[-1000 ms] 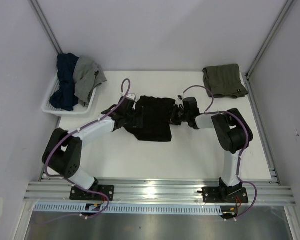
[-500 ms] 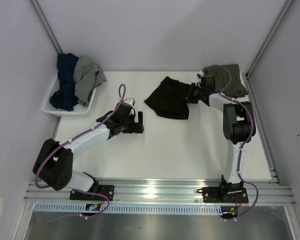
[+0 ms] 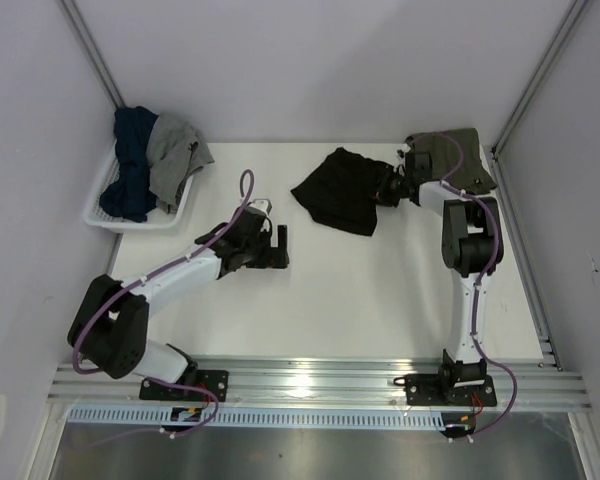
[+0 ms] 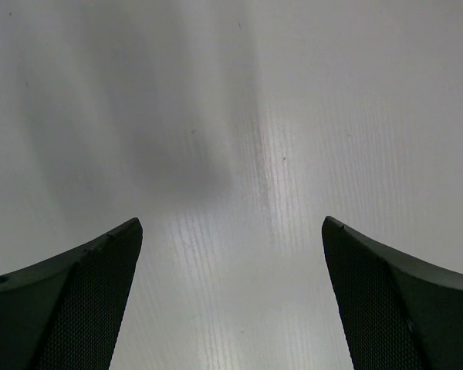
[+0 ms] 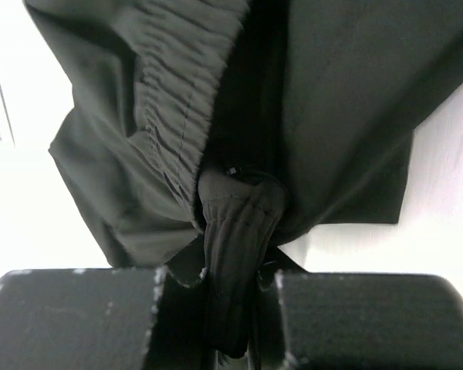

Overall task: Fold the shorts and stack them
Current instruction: Fold the shorts

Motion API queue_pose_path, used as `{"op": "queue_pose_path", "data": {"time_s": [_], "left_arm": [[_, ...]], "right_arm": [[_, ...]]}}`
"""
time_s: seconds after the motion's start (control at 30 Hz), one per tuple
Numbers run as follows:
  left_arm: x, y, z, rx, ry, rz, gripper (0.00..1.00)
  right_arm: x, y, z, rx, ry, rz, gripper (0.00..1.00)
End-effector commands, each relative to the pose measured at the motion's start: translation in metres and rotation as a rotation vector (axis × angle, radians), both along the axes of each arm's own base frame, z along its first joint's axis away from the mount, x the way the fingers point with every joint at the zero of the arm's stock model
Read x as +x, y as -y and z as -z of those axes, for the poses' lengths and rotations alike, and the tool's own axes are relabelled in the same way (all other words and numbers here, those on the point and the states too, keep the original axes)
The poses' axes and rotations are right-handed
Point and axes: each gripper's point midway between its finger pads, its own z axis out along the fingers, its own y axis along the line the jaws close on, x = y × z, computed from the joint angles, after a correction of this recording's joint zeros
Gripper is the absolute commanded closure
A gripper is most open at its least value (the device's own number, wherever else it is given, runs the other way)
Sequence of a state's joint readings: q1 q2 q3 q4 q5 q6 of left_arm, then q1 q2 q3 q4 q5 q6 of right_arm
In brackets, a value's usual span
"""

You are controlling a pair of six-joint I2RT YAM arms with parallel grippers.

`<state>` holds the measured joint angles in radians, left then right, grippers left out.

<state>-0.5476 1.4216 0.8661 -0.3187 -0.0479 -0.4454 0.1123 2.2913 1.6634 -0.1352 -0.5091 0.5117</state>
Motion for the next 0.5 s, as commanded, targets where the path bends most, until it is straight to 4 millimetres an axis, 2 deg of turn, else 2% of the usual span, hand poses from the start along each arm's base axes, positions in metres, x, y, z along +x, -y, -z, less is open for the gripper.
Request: {"op": "queue_pose_path", "data": {"time_s": [0.0, 0.03, 0.07, 0.1, 0.13, 0.17, 0.2, 0.23, 0.27, 0.3, 0.37, 0.4, 0.47], "left_arm": [[0.017, 0.017, -0.015, -0.047, 0.042, 0.002, 0.01], [0.024, 0.021, -0.018, -0.050, 0.047, 0.004, 0.01], [0.027, 0.023, -0.018, -0.050, 0.047, 0.006, 0.01], [0.034, 0.025, -0.024, -0.050, 0.061, 0.001, 0.01], [0.037, 0.026, -0.024, -0.045, 0.062, -0.001, 0.01], [0.044, 0.029, -0.027, -0.046, 0.071, -0.002, 0.01], [0.050, 0.032, -0.032, -0.048, 0.084, -0.003, 0.01], [0.056, 0.034, -0.038, -0.052, 0.096, -0.006, 0.01], [0.059, 0.034, -0.032, -0.042, 0.080, -0.006, 0.01], [0.066, 0.036, -0.039, -0.049, 0.092, -0.009, 0.01], [0.074, 0.035, -0.044, -0.048, 0.102, -0.021, 0.01], [0.078, 0.035, -0.049, -0.055, 0.112, -0.029, 0.01], [0.083, 0.033, -0.054, -0.063, 0.121, -0.036, 0.01]], "right_arm": [[-0.042, -0.011, 0.002, 0.056, -0.073, 0.007, 1.00], [-0.053, -0.016, 0.002, 0.084, -0.082, 0.008, 1.00], [-0.076, -0.029, 0.003, 0.107, -0.096, -0.003, 0.99], [-0.087, -0.032, 0.007, 0.078, -0.109, 0.011, 0.97], [-0.101, -0.040, 0.010, 0.059, -0.122, 0.004, 0.90], [-0.117, -0.061, -0.005, 0.062, -0.087, -0.042, 0.77], [-0.139, -0.064, 0.008, 0.039, -0.124, -0.045, 0.42], [-0.150, -0.069, 0.006, 0.034, -0.117, -0.057, 0.36], [-0.155, -0.074, -0.010, 0.036, -0.075, -0.058, 0.32], [-0.165, -0.070, -0.008, 0.027, -0.084, -0.049, 0.31], [-0.170, -0.064, -0.020, 0.011, -0.072, -0.036, 0.25], [-0.169, -0.059, -0.035, -0.022, -0.023, -0.027, 0.15], [-0.172, -0.050, -0.044, -0.085, -0.030, -0.016, 0.09]]}}
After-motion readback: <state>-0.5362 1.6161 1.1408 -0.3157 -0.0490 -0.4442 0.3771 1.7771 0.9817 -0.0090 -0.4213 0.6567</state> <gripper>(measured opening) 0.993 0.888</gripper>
